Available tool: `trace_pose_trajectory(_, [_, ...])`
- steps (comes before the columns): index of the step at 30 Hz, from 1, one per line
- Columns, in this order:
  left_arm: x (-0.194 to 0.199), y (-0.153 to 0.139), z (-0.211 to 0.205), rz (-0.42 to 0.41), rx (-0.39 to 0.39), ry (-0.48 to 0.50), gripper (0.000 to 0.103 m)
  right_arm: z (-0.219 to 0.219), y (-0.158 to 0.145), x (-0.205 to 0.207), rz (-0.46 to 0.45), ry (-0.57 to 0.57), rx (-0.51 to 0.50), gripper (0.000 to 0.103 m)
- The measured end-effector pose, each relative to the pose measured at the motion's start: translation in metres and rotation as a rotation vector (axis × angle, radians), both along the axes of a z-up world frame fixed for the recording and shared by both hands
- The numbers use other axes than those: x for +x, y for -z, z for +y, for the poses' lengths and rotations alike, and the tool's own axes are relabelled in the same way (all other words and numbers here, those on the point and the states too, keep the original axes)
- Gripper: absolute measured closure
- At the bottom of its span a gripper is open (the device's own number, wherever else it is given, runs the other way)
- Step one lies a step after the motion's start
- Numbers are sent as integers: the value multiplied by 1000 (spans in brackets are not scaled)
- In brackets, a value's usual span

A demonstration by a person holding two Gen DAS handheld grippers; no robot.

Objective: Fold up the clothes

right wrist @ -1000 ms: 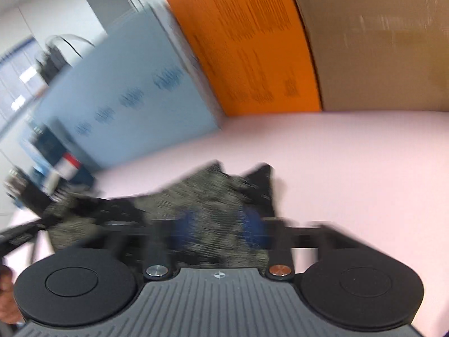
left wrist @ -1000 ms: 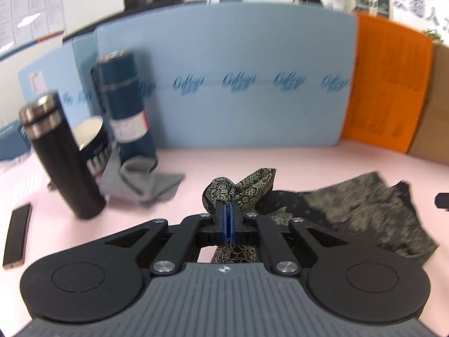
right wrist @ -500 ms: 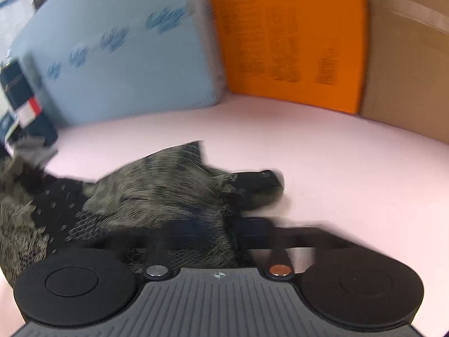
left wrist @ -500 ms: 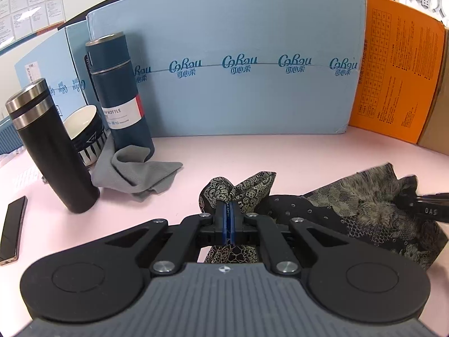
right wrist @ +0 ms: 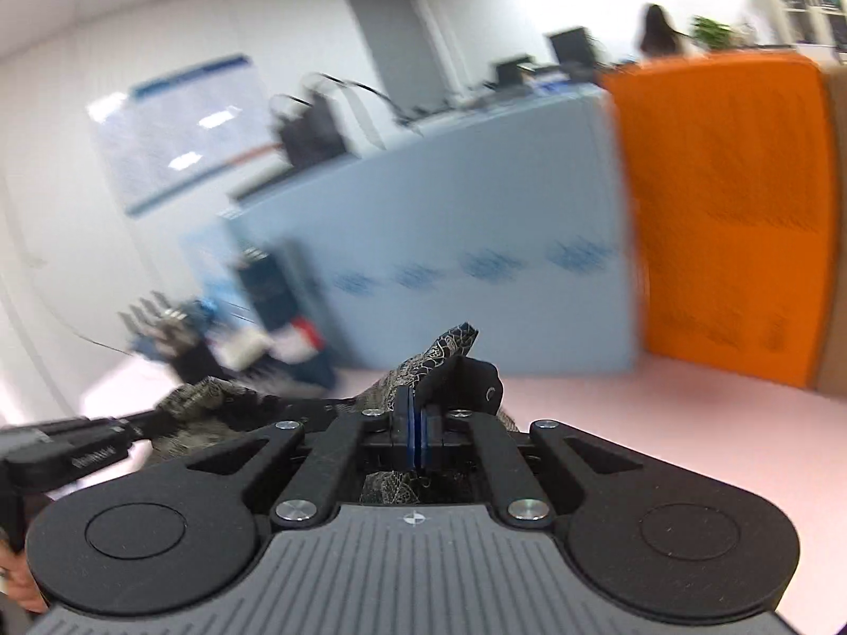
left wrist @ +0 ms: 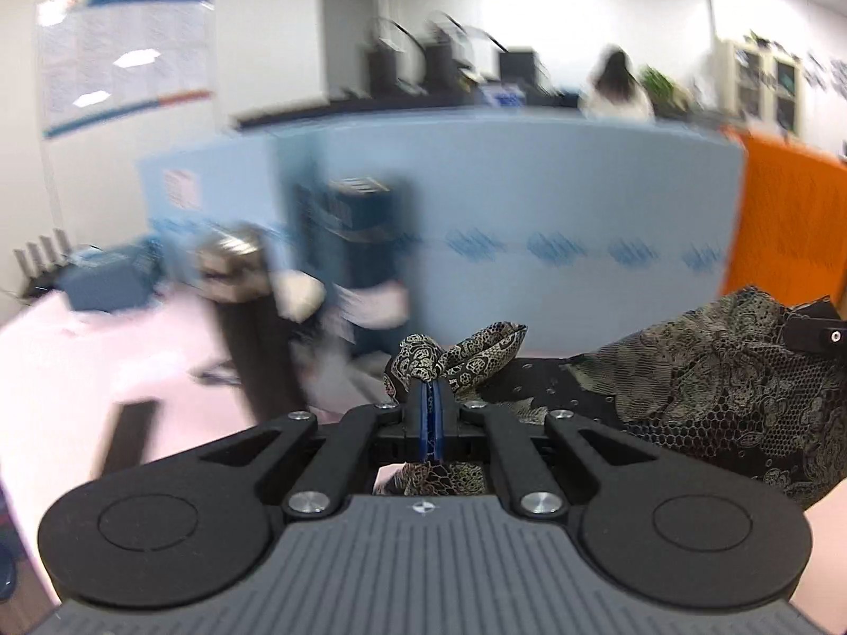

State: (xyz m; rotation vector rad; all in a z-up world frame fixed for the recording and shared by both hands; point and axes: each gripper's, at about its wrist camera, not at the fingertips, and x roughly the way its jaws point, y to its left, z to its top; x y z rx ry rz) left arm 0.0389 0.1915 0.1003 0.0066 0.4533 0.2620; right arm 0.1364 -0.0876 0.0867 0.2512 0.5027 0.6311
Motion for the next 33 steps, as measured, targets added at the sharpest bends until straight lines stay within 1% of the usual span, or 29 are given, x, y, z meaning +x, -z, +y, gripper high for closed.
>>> trace_pose_trajectory(2, [-17, -13, 19, -27, 15, -54, 101, 19, -11, 1, -3, -57, 29, 101])
trace_pose_trajectory(3, [-23, -18, 29, -33, 24, -81, 101, 30, -11, 4, 1, -80, 32, 101])
trace_pose_trajectory(4, [-27, -19, 39, -29, 33, -111, 101, 42, -8, 8, 12, -99, 31, 101])
trace_pose_trajectory(6, [-29, -15, 61, 9, 47, -181, 101, 69, 9, 22, 72, -132, 19, 100])
trace_pose_trajectory(7, [-23, -5, 72, 63, 52, -209, 100, 84, 21, 31, 115, -139, 3, 100])
trace_pose_trajectory(8, [-16, 5, 83, 124, 61, -239, 96, 99, 35, 39, 164, -139, -25, 99])
trace_pose_trajectory(9, [-6, 21, 93, 211, 81, -283, 91, 113, 52, 47, 225, -123, -81, 99])
trace_pose_trajectory(11, [8, 52, 111, 395, 117, -425, 87, 139, 85, 61, 336, -76, -198, 82])
trace_pose_trajectory(12, [8, 60, 119, 460, 105, -484, 85, 145, 94, 61, 349, -15, -262, 78])
trace_pose_trajectory(13, [3, 62, 124, 488, 76, -517, 84, 145, 97, 57, 340, 46, -297, 66])
trace_pose_trajectory(14, [-7, 59, 126, 482, 40, -534, 73, 141, 95, 51, 328, 102, -309, 46])
trace_pose_trajectory(15, [-16, 57, 126, 475, 11, -547, 50, 136, 91, 43, 320, 134, -306, 36])
trace_pose_trajectory(16, [-24, 54, 118, 468, 7, -546, 38, 130, 86, 33, 320, 140, -296, 24])
trace_pose_trajectory(17, [-32, 50, 111, 461, 4, -546, 24, 124, 81, 23, 320, 147, -286, 23])
trace_pose_trajectory(18, [-40, 48, 103, 456, 1, -542, 24, 119, 77, 12, 326, 140, -281, 23])
trace_pose_trajectory(19, [-46, 46, 93, 456, 0, -530, 24, 115, 74, -2, 347, 104, -288, 18])
trace_pose_trajectory(20, [-52, 45, 82, 458, -2, -520, 22, 112, 72, -15, 371, 66, -300, 10])
trace_pose_trajectory(21, [-57, 47, 72, 465, -11, -517, 20, 112, 70, -26, 404, 29, -323, 8])
trace_pose_trajectory(24, [-69, 50, 43, 465, -43, -506, 19, 109, 71, -63, 484, -51, -374, 7])
trace_pose_trajectory(25, [-73, 52, 33, 463, -47, -496, 19, 108, 73, -74, 501, -68, -382, 4])
trace_pose_trajectory(28, [-81, 60, 14, 464, -45, -466, 19, 108, 85, -98, 570, -107, -433, 3])
trace_pose_trajectory(29, [-83, 62, 10, 460, -56, -464, 19, 109, 89, -105, 586, -119, -455, 3])
trace_pose_trajectory(31, [-87, 64, 3, 452, -78, -457, 19, 112, 95, -117, 570, -145, -503, 3])
trace_pose_trajectory(33, [-90, 67, -3, 448, -97, -451, 19, 112, 92, -128, 530, -155, -535, 3])
